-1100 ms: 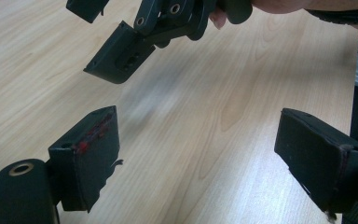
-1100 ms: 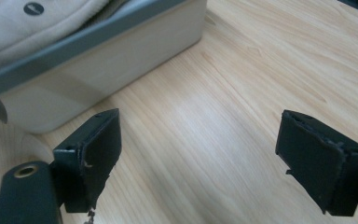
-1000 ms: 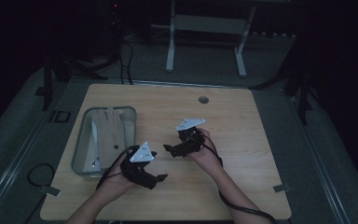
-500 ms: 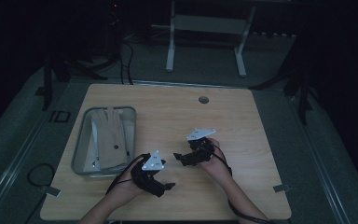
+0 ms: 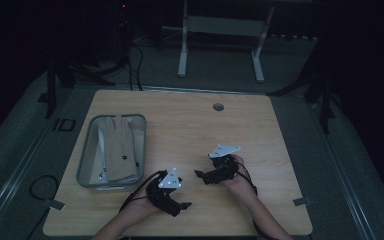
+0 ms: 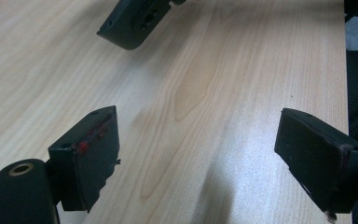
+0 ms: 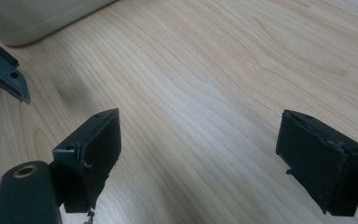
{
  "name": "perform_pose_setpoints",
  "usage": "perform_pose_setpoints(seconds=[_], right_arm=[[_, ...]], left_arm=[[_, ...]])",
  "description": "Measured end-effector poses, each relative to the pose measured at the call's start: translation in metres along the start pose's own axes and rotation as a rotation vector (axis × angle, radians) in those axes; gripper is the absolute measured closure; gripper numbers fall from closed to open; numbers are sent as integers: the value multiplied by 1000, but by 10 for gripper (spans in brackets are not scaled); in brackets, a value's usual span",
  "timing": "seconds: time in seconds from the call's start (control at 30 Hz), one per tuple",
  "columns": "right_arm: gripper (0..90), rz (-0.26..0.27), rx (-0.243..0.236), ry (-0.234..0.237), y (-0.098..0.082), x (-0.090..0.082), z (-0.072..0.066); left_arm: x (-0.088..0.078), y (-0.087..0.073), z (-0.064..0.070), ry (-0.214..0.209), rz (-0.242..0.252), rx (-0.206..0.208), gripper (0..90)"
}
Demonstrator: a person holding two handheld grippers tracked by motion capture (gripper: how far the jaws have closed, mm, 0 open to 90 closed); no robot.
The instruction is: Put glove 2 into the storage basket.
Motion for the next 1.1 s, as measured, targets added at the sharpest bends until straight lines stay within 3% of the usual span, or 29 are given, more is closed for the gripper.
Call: perform_pose_setpoints(seconds=[0.7, 1.1], right_arm=[[137, -2, 15, 1, -39, -14, 11], [138, 4, -8, -16, -42, -13, 12]], left_arm=[[19, -12, 7, -36, -21, 5, 141], [18, -11, 5, -37, -10, 7, 141]])
Point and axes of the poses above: each handheld gripper's, and its own axes: x roughly forward along the jaws, y roughly out of its top, z roughly to its right, the point moved 5 cm from there along x, roughly forward along the jaws, and after that the axes turned 4 degrees about x, right-handed, at the moved point
